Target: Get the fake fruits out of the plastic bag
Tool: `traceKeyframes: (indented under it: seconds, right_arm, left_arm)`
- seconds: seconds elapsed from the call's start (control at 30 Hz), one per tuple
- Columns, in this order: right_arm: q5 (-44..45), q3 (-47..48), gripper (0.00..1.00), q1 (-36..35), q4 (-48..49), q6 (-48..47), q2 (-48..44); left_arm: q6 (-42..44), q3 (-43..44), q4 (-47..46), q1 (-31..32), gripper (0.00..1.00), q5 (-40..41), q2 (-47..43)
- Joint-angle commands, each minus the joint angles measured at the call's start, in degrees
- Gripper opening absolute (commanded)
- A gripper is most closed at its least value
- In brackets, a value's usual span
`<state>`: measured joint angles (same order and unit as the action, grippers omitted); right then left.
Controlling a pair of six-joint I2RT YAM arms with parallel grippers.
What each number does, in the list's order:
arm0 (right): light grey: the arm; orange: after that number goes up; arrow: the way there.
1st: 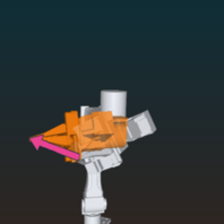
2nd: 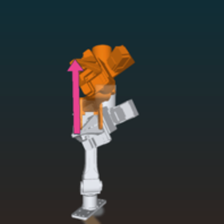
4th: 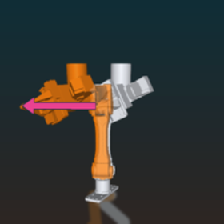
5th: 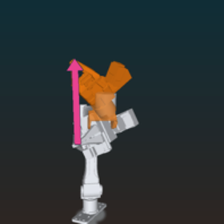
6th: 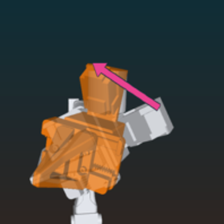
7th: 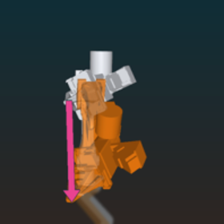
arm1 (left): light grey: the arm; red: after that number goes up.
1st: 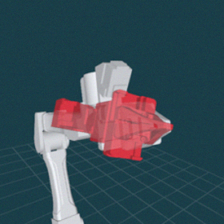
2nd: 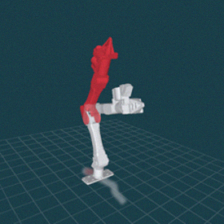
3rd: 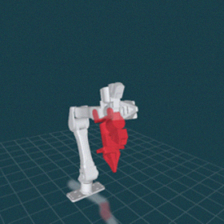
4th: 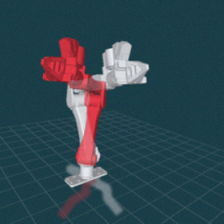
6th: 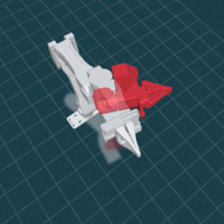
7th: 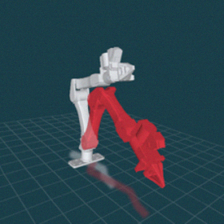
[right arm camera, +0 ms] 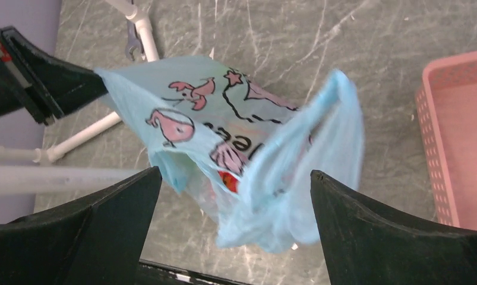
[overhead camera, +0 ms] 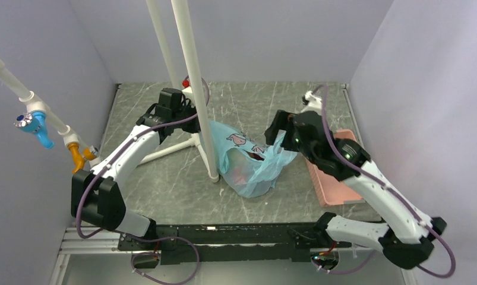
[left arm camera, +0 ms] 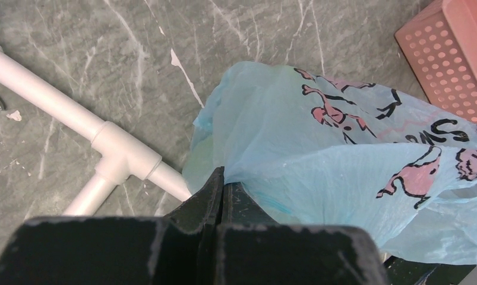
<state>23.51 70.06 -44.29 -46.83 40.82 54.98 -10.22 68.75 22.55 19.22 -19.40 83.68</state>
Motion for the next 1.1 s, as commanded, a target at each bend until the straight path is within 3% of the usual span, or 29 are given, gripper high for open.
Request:
traceKeyframes:
  seconds: [0.0,0.23,0.3,0.37,0.43,0.67,0.77,0.87,0.93,0.97,1.0,1.07]
  right_arm:
    - [1.45,7.77,0.99,-1.44,-9.63,-0.15,8.36]
    - [18.62,15.44,0.99,-7.40,-17.50,7.32,17.87]
    - [19.18,13.69,0.97,-8.18,-15.98,8.98,17.45]
    - [16.92,8.92,0.84,-8.87,-11.90,10.10,15.60]
    - [15.59,3.84,0.78,-8.96,-7.47,12.18,13.04]
    - [19.06,-2.16,0.75,-8.59,-0.57,12.73,13.57]
    - [20.41,-3.73,0.63,-8.54,3.93,10.10,13.24]
    - [17.38,-8.61,0.47,-8.15,16.25,2.05,9.91]
    - [15.55,-11.78,0.22,-7.61,22.06,-0.88,7.86]
    - [15.55,-12.71,0.08,-7.46,24.66,-1.54,6.97]
    - [15.45,-14.00,0.00,-7.09,26.31,-1.34,6.34]
    - [14.18,-15.22,0.00,-6.31,29.51,-3.06,5.54]
  left_arm:
    - [1.50,-0.26,-2.57,0.93,0.00,2.52,-3.74]
    - [1.40,0.01,-2.12,2.27,0.00,2.93,-3.35]
    - [1.49,0.04,-2.07,2.55,0.00,2.67,-3.22]
    - [1.68,0.35,-1.67,2.70,0.00,2.92,-2.94]
    - [1.82,0.55,-1.38,2.75,0.00,3.30,-2.83]
    - [1.55,0.55,-1.74,2.75,0.00,1.50,-2.41]
    - [2.17,0.94,-1.32,2.75,0.00,0.35,-2.09]
    - [3.04,1.79,-0.71,2.68,0.01,-1.52,-1.62]
    - [3.33,2.00,-0.49,2.66,0.10,-2.47,-1.59]
    - [3.36,2.11,-0.34,2.52,0.18,-2.62,-1.71]
    - [3.36,2.08,-0.13,2.34,0.27,-2.26,-2.01]
    - [3.51,1.70,-0.36,1.87,0.43,-1.78,-2.92]
